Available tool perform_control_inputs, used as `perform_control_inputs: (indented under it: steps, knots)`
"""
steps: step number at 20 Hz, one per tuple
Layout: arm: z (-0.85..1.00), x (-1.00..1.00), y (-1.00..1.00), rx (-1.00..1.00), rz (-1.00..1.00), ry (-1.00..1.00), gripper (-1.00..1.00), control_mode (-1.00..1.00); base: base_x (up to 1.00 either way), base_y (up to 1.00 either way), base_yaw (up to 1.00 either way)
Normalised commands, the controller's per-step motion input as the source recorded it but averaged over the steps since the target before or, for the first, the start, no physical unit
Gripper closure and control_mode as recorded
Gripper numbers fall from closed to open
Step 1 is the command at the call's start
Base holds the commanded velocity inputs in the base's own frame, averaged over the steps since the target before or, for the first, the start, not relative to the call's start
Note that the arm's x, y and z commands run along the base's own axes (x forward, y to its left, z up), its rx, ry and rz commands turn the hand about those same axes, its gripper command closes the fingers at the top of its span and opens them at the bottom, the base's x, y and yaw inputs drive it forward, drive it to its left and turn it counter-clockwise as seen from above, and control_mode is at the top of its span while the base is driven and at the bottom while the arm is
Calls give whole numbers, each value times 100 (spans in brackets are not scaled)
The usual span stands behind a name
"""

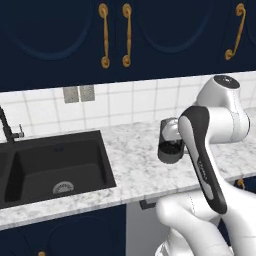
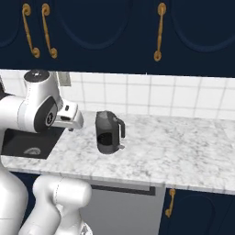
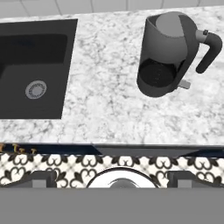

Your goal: Navigate to the electric kettle.

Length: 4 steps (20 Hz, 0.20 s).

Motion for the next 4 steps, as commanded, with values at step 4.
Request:
perform_control_inputs:
  steps: [4]
  knots:
    - [0, 0, 0, 0, 0, 0, -100, 100, 0, 0, 0]
